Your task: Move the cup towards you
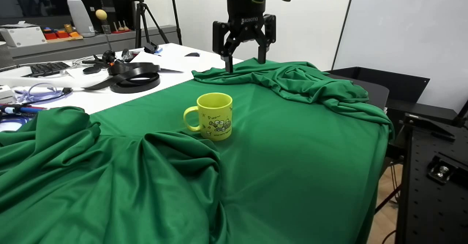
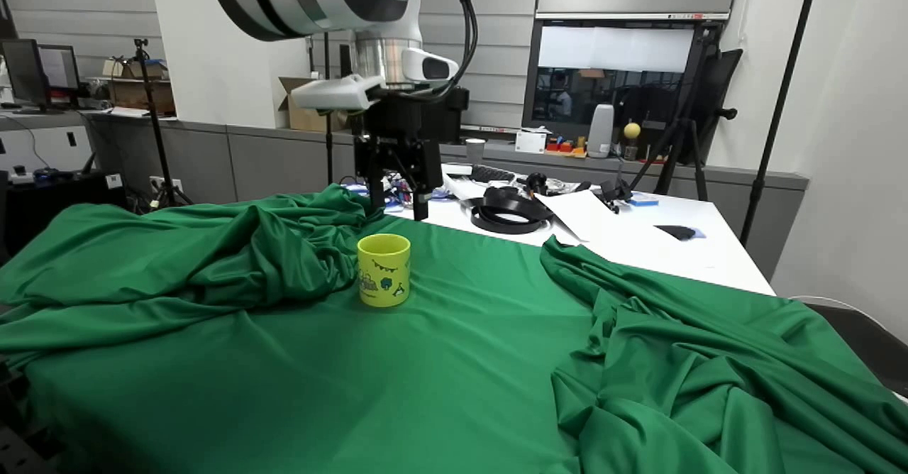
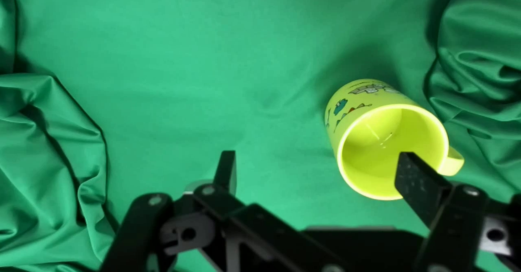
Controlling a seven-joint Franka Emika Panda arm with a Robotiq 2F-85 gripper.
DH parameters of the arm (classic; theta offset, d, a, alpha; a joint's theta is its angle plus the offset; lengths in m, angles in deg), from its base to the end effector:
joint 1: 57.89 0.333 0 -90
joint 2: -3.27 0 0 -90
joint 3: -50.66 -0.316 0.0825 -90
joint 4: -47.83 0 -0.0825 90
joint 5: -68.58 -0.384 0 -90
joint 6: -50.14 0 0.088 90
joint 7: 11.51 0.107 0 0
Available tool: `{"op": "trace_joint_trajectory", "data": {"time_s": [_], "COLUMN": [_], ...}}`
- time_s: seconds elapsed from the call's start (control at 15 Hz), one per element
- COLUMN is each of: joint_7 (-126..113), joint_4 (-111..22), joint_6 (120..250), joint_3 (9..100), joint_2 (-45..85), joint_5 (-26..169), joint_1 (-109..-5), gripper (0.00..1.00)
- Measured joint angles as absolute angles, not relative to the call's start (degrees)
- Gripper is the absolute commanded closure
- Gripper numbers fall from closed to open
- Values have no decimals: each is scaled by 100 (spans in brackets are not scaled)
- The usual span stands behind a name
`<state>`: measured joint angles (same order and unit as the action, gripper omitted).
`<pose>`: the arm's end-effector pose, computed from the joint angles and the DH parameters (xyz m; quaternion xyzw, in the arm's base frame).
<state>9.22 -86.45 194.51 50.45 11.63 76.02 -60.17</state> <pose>0.5170 -0.0175 0.2742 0.9884 -0.1461 0.0211 0.0354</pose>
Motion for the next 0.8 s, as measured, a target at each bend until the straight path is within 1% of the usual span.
{"op": "trace_joint_trajectory", "data": {"time_s": [0.4,0.8], "joint_7": [930,972], "joint_4": [-8469,-8132], "joint_6": [19844,19931], "joint_3": [5088,5311], "joint_2": [1784,2323], "joint_5": [7472,7431], "joint_1": [-5791,-5541], "gripper": [0,0]}}
